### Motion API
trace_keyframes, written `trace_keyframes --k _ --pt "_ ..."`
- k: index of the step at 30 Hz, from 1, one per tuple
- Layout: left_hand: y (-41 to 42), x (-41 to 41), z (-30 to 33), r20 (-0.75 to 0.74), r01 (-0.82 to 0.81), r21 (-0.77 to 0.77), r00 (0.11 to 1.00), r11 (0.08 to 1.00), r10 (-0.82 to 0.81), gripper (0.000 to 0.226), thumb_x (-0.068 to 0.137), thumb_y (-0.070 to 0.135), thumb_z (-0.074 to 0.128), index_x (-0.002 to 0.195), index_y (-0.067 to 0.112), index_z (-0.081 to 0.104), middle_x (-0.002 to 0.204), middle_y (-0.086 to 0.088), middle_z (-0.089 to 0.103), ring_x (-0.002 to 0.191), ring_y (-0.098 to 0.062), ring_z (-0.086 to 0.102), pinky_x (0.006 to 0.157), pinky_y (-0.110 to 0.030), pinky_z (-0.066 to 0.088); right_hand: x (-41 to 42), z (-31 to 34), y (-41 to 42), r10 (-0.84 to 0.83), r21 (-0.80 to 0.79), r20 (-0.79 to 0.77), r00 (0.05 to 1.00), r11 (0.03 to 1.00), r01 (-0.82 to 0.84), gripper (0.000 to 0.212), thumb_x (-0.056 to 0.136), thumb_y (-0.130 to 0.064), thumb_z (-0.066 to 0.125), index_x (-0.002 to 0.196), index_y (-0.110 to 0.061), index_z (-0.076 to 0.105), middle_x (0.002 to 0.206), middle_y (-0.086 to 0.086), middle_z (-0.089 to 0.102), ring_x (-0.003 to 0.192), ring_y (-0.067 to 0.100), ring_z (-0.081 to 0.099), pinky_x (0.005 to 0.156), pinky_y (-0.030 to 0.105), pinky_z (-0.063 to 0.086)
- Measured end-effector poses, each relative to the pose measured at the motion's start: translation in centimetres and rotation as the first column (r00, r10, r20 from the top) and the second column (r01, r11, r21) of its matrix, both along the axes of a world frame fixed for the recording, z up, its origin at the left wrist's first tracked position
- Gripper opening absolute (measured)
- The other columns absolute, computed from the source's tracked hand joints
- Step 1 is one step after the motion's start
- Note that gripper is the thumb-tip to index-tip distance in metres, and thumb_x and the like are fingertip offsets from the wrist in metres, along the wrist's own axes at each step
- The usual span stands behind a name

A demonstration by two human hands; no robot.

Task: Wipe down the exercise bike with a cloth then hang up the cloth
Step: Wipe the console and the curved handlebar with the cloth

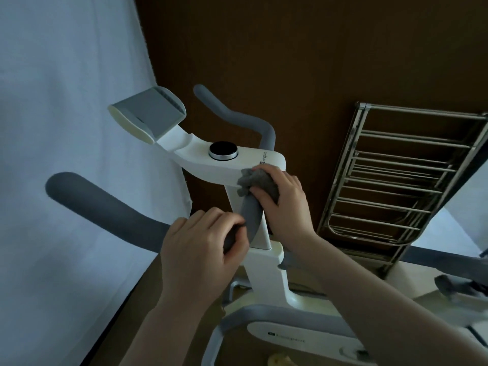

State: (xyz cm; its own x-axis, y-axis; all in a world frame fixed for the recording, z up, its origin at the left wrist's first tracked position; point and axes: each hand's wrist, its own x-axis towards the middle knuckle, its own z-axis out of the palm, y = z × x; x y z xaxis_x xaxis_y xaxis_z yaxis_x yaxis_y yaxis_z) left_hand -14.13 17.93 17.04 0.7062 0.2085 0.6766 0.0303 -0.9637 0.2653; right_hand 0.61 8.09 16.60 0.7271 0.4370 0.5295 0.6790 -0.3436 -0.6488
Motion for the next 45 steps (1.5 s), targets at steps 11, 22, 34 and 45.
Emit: trace_keyframes --k 11,22,34,45 --pt "-0.3 0.5 1.5 -0.148 -0.053 -0.17 0.989 0.984 0.027 0.018 0.089 0.041 0.054 0.089 0.03 0.068 0.075 0.023 0.061 0.06 0.004 0.053 0.058 -0.014 0.037 3.2 2.0 -0.3 0.086 -0.104 0.159 0.984 0.992 -0.07 0.036 0.085 -0.022 0.068 0.118 -0.032 0.061 0.113 -0.014 0.061 0.104 0.003 0.043 0.082 0.013 0.034" --pt "-1.3 7.6 3.3 -0.232 -0.201 -0.239 0.962 0.95 0.145 0.043 0.081 0.06 0.04 0.108 0.036 0.063 0.1 0.021 0.064 0.087 0.0 0.06 0.07 -0.011 0.045 8.6 2.7 1.8 0.237 -0.229 0.245 0.94 0.956 -0.181 0.037 0.086 -0.025 0.067 0.121 -0.034 0.06 0.114 -0.013 0.063 0.11 0.01 0.047 0.085 0.024 0.027" --pt "-3.1 14.9 4.6 -0.244 -0.38 -0.238 0.914 0.894 0.324 0.026 0.082 0.04 0.054 0.102 0.029 0.067 0.097 0.015 0.063 0.079 -0.003 0.056 0.063 -0.01 0.042 12.9 -0.2 -1.7 0.267 0.147 -0.058 0.962 0.955 -0.256 0.042 0.08 -0.021 0.073 0.111 -0.044 0.055 0.1 -0.032 0.054 0.098 0.0 0.049 0.077 0.015 0.041" --pt "-2.7 17.2 3.8 -0.247 -0.423 -0.213 0.895 0.881 0.37 0.023 0.081 0.036 0.055 0.096 0.025 0.069 0.096 0.014 0.064 0.092 -0.007 0.055 0.069 -0.023 0.05 18.1 -0.7 -0.3 0.444 0.217 -0.29 0.848 0.893 -0.394 0.033 0.086 -0.028 0.064 0.118 -0.033 0.059 0.111 -0.012 0.063 0.107 0.009 0.057 0.088 0.04 0.052"
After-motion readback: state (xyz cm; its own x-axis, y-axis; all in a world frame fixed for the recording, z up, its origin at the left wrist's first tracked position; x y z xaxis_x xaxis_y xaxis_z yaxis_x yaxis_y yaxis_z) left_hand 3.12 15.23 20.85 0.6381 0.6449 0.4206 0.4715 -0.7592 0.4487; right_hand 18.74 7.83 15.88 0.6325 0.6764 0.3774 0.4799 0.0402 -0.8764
